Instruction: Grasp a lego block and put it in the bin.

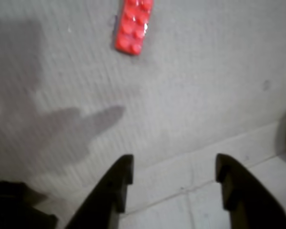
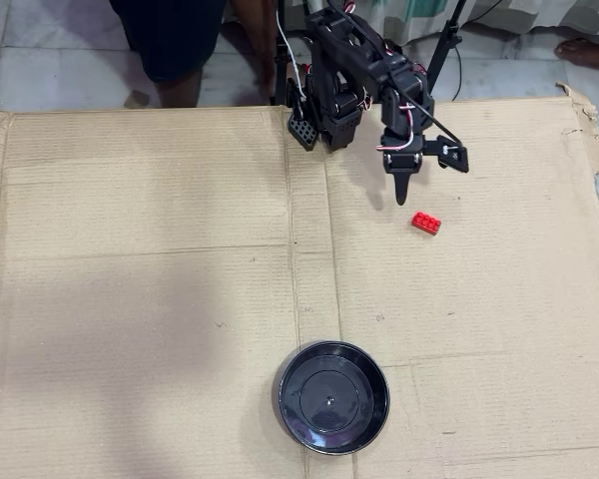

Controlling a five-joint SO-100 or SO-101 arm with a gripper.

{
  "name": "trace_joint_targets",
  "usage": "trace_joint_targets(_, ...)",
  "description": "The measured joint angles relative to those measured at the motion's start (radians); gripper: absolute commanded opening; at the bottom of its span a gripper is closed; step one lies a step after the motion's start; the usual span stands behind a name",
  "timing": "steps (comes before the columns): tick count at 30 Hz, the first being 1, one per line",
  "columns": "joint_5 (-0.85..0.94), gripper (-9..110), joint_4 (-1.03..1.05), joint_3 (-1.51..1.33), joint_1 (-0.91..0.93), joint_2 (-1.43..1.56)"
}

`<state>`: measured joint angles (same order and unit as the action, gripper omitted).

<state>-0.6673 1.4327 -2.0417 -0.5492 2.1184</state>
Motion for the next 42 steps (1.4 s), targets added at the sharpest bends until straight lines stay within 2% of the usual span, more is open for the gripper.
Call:
trace_joint_targets(12, -0.465, 20, -0.005, 0.314, -0.074, -0.336)
trace_joint_targets(18, -0.600, 21, -0.002, 0.333, -0.074, -0.410)
trace_joint_targets(25, -0.634, 31, 0.017, 0.333, -0.075, -0.417)
trace_joint_targets(27, -0.634, 33, 0.080, 0.331, -0.087, -0.417)
trace_joint_targets(34, -0.641, 33, 0.149, 0.305, -0.163, -0.416)
trace_joint_targets(42, -0.707, 33, 0.138, 0.268, -0.250, -0.416)
